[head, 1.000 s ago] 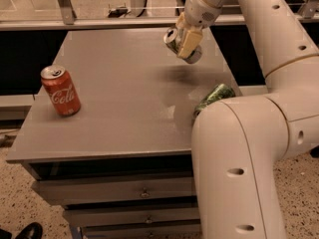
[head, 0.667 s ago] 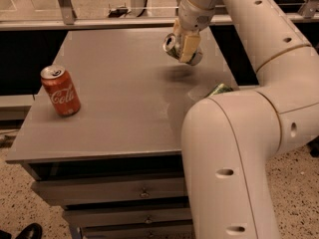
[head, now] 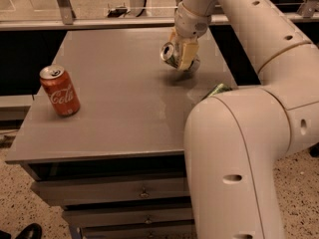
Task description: Knock 7up can over
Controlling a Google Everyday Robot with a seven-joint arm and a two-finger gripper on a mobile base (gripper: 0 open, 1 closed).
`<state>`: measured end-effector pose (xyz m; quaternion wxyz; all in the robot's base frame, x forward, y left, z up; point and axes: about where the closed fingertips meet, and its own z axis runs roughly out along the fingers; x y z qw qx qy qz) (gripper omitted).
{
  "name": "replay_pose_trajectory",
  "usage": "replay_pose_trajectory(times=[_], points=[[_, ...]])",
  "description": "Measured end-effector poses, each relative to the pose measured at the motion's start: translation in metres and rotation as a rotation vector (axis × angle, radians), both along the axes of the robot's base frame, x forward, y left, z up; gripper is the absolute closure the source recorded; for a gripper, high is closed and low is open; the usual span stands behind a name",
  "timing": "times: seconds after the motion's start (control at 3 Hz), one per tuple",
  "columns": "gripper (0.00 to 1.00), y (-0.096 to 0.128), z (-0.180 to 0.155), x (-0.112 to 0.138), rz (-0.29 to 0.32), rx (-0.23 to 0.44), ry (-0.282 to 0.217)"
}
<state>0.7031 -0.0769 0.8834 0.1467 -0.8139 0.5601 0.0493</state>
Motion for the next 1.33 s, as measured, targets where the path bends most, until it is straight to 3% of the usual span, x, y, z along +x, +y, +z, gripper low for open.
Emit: replay_pose_trajectory(times=[0.33,1.33], points=[[0.74,0.012,-0.008,-0.012,0.060,0.039,0.038],[0.05,0.023,-0.026,-0.034,0.144,0.057,0.105]])
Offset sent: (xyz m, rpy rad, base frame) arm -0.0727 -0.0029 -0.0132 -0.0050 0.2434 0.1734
